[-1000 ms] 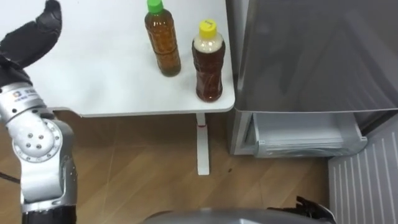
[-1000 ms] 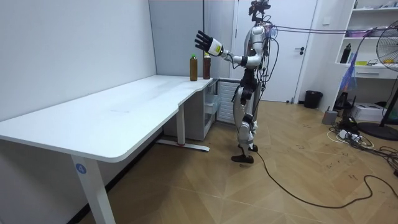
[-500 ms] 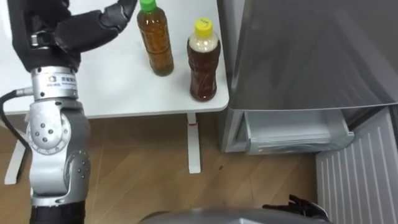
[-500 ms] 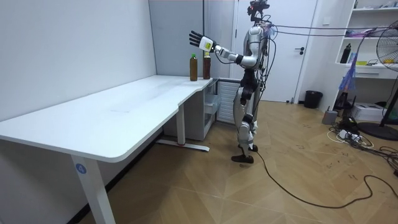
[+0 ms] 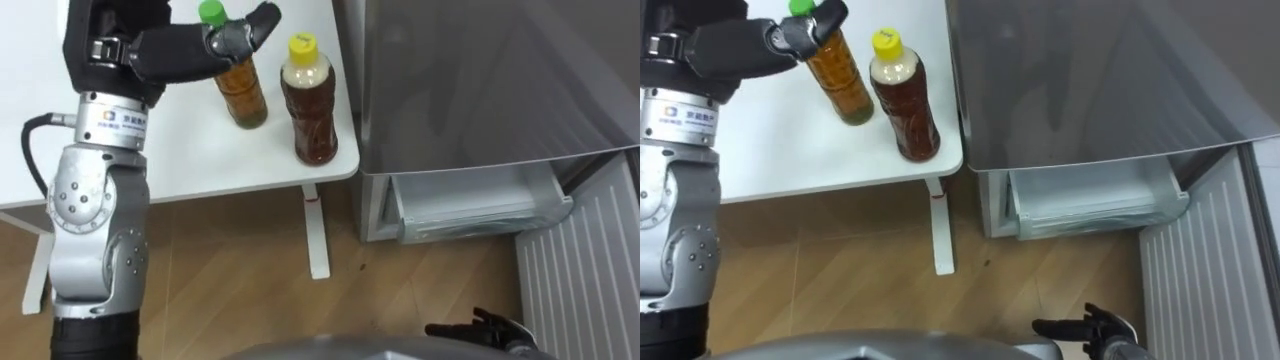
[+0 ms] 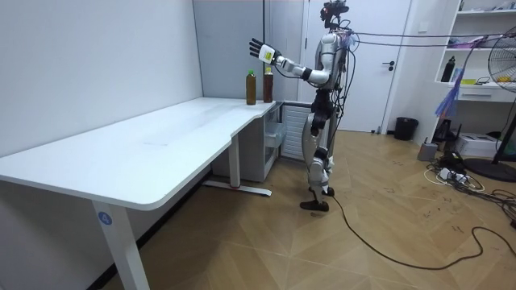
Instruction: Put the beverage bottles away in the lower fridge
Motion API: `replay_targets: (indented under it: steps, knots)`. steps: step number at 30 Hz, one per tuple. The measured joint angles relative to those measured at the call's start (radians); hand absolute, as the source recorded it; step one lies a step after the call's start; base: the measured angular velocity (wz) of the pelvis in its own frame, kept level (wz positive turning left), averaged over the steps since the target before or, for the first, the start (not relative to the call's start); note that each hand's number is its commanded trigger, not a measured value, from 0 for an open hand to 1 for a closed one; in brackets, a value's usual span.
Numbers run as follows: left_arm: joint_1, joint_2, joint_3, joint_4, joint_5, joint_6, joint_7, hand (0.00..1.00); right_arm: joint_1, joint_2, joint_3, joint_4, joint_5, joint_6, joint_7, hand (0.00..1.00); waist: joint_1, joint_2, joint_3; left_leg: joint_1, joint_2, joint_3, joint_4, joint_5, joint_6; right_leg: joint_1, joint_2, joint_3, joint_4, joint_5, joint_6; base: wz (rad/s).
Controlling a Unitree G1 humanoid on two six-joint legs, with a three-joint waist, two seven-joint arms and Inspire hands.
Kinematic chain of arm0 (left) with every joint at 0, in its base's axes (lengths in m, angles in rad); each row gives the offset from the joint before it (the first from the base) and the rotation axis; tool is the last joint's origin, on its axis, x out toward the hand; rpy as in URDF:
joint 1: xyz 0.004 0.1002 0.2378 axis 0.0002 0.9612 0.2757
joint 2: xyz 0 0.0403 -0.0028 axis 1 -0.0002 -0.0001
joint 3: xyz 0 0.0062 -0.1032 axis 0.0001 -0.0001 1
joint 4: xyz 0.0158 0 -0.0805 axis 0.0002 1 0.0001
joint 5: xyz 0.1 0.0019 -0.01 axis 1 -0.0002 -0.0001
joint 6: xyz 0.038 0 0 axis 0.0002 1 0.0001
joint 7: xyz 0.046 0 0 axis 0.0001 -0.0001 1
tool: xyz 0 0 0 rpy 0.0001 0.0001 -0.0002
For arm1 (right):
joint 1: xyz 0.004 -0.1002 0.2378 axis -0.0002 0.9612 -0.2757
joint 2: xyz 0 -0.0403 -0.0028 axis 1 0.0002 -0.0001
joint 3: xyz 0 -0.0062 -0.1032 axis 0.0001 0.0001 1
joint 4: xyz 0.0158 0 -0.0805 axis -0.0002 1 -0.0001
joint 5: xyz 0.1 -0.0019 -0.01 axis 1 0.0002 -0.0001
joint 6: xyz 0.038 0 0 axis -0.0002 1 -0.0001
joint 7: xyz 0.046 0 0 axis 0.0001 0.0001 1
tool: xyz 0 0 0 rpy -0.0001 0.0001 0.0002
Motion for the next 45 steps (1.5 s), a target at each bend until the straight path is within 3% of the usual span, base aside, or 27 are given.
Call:
replay_targets:
  steps: [8,12,18,22,31,45]
  knots:
    - [0.0,-0.001,-0.002,0.0,-0.014,0.017,-0.048,0.0,0.0,0.001,-0.003,0.0,0.0,0.004,-0.001,0.0,0.0,-0.005,-0.0032,-0.014,0.001,0.009,0.012,0.0,0.001,-0.013,0.002,0.024,0.001,-0.001,-0.001,-0.03]
    - [0.0,-0.003,-0.002,0.0,-0.014,0.029,-0.071,0.0,0.006,0.0,-0.004,0.0,0.0,0.017,0.0,0.0,-0.001,-0.012,-0.0165,-0.012,0.001,0.013,0.012,0.0,0.001,-0.015,0.002,0.033,0.002,-0.001,-0.001,-0.04]
    - [0.005,-0.002,-0.012,0.009,-0.085,0.044,-0.107,0.0,0.01,0.0,-0.004,-0.006,0.001,0.023,0.002,0.0,-0.003,-0.018,-0.0132,-0.008,0.001,0.012,0.012,0.0,0.001,-0.012,0.003,0.042,0.002,-0.001,-0.001,0.0]
    - [0.014,-0.003,-0.053,0.026,-0.13,0.06,-0.15,0.0,0.013,0.004,-0.002,-0.013,0.001,0.022,0.006,0.0,0.0,-0.025,-0.0054,0.005,0.001,0.011,0.009,0.0,0.001,0.0,0.004,0.043,0.001,-0.001,-0.001,0.0]
    - [0.014,0.002,-0.135,0.092,-0.131,0.075,-0.188,0.0,0.015,0.003,0.018,-0.014,0.022,0.023,-0.003,0.0,-0.003,-0.025,-0.0049,0.007,0.001,0.011,0.006,0.0,0.001,0.0,0.004,0.048,0.0,-0.001,-0.001,0.0]
    - [0.014,0.007,-0.143,0.15,-0.131,0.091,-0.197,0.0,0.013,0.003,0.04,-0.016,0.024,0.026,-0.032,0.0,-0.003,-0.027,-0.0007,0.005,-0.001,0.011,-0.004,0.0,0.001,-0.001,0.005,0.054,-0.008,-0.001,-0.001,0.0]
